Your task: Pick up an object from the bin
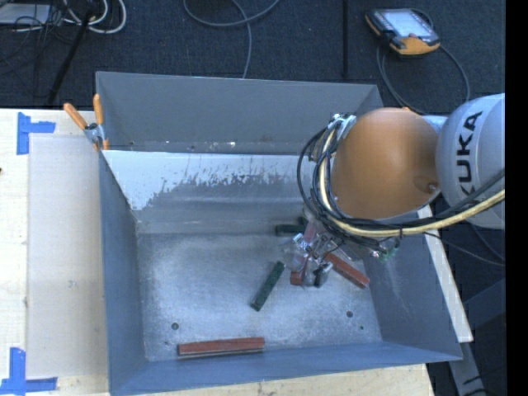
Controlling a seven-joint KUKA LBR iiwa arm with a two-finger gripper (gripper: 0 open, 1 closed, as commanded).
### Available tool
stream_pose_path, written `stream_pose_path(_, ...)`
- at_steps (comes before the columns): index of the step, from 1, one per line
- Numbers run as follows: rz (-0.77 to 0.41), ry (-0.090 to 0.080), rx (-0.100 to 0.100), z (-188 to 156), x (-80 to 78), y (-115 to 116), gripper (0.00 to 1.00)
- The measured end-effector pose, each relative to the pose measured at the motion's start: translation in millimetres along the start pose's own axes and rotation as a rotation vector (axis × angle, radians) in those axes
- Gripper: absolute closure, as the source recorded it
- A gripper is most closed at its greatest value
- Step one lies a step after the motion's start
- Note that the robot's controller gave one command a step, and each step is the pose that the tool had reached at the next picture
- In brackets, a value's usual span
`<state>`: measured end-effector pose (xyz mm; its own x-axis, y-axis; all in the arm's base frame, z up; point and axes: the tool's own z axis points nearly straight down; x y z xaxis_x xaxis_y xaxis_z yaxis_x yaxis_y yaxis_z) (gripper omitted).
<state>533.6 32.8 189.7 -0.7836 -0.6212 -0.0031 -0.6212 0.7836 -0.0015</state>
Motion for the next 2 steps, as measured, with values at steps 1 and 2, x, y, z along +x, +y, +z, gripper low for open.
stream_pose_path(1,0.001,0.002,-0.003,1.7,0.7,0.7,1.00)
stream_pose_path(2,-0.290,0.000,-0.002,-95.3,23.8,-13.5,1.00)
